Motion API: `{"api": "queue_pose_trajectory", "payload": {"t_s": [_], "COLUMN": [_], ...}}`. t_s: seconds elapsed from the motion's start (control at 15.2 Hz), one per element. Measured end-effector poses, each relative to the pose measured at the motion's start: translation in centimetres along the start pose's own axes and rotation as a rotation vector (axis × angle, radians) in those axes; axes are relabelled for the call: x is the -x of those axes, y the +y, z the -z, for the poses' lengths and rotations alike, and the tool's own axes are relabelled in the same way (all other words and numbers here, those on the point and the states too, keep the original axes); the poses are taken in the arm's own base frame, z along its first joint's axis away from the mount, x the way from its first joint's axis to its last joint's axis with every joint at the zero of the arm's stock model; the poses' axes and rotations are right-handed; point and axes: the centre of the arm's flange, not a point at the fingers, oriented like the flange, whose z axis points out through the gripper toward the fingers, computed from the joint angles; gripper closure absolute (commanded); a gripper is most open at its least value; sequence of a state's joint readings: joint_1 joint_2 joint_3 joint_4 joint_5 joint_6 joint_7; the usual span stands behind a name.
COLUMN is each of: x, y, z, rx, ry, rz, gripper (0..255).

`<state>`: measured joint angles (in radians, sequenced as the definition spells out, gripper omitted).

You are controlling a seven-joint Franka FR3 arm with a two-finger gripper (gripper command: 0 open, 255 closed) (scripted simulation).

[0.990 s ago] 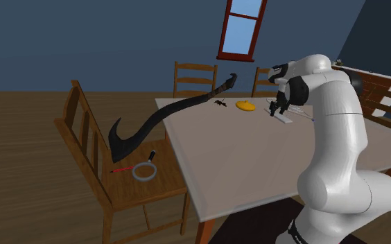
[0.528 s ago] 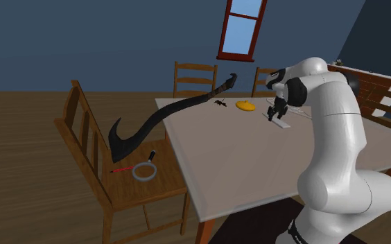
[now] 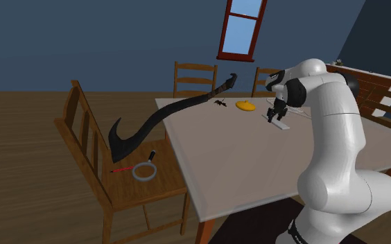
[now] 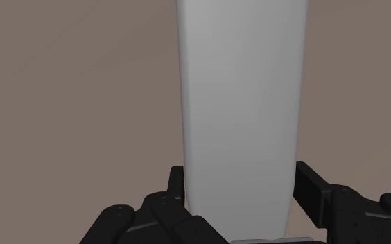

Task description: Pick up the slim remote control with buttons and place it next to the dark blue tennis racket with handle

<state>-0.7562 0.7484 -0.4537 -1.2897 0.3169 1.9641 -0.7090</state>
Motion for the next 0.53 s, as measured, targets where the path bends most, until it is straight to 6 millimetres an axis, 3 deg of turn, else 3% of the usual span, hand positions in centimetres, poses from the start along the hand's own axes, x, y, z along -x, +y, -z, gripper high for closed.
{"api": "queue_pose_trajectory", "payload": {"t_s": [0.4, 0.53], "x": [0.0, 0.2], "y": [0.0, -0.1], "z": [0.0, 1.8], "rx": [0.000, 0.000], "ry": [0.000, 0.000], "rz": [0.000, 0.000], "gripper": [0, 0]}}
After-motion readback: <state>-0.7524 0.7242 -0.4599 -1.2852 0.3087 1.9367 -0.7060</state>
